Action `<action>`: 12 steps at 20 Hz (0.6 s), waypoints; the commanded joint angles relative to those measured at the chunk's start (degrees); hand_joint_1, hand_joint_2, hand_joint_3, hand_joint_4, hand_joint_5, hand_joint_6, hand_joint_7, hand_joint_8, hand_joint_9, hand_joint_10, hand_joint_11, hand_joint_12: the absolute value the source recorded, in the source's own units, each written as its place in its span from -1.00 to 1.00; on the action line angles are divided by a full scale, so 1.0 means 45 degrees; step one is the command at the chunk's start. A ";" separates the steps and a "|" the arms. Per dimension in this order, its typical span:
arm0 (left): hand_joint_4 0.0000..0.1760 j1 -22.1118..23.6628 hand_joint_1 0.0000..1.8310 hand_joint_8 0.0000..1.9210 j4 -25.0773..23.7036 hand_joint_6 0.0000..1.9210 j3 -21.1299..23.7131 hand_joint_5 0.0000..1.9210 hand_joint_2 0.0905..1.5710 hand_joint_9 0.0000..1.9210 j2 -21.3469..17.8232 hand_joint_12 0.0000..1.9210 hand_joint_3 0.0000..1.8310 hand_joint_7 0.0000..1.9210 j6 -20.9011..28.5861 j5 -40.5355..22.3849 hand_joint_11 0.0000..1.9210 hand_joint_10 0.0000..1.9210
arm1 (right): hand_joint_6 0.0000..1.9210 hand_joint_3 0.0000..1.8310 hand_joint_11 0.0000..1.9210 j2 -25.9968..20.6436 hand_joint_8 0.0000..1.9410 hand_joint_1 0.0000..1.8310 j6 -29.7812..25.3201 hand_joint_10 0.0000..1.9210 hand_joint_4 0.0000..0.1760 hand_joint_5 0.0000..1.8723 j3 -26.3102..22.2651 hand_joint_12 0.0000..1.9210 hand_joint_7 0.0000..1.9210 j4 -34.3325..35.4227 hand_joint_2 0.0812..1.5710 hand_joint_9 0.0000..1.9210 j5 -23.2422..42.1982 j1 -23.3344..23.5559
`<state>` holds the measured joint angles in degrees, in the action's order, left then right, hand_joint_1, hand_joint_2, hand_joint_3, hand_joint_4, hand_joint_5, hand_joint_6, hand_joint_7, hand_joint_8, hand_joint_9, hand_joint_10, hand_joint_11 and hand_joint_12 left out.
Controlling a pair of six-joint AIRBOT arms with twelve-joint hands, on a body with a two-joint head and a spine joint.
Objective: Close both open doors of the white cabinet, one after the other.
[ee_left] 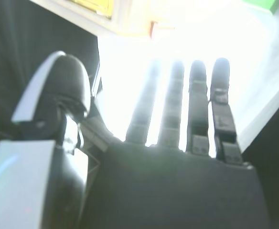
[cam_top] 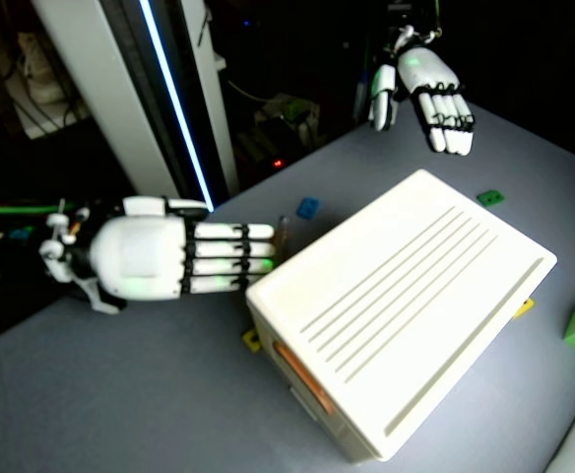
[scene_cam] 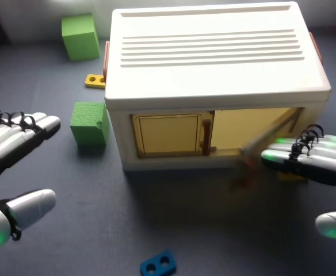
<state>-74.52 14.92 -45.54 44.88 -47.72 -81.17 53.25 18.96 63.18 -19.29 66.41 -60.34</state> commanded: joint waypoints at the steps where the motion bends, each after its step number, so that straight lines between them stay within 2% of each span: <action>1: -1.00 0.0026 -1.00 -1.00 0.0046 -1.00 0.0023 -0.91 0.73 -0.89 0.0020 -0.40 -1.00 -0.91 0.0048 -0.1562 -1.00 -1.00 | -1.00 -0.99 -1.00 0.0087 -1.00 -1.00 -0.0098 -1.00 -1.00 -1.00 0.0053 -1.00 -1.00 0.0358 0.95 -1.00 0.1469 0.0178; 6: -1.00 -0.0012 -1.00 -1.00 0.0060 -1.00 0.0041 -0.91 0.75 -0.88 0.0032 -0.39 -1.00 -0.91 0.0052 -0.1602 -1.00 -1.00 | -1.00 -0.99 -0.98 0.0622 -1.00 -1.00 -0.0098 -1.00 -1.00 -0.99 0.0431 -0.99 -1.00 0.0370 0.94 -1.00 0.1230 0.0715; 8: -1.00 -0.0013 -1.00 -1.00 0.0060 -1.00 0.0050 -0.92 0.76 -0.89 0.0035 -0.46 -1.00 -0.92 0.0052 -0.1607 -1.00 -1.00 | -1.00 -0.99 -1.00 0.0800 -1.00 -1.00 -0.0098 -1.00 -1.00 -0.99 0.0562 -1.00 -1.00 0.0445 0.96 -1.00 0.1199 0.0925; 12: -1.00 -0.0048 -1.00 -1.00 0.0062 -1.00 0.0074 -0.90 0.75 -0.87 0.0039 -0.38 -1.00 -0.90 0.0052 -0.1656 -1.00 -1.00 | -1.00 -1.00 -1.00 0.0876 -1.00 -1.00 -0.0162 -1.00 -1.00 -0.99 0.0570 -1.00 -1.00 0.0464 0.96 -1.00 0.1248 0.1027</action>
<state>-74.70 15.51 -45.21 44.88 -47.77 -81.67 57.30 18.83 65.87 -19.07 65.21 -56.38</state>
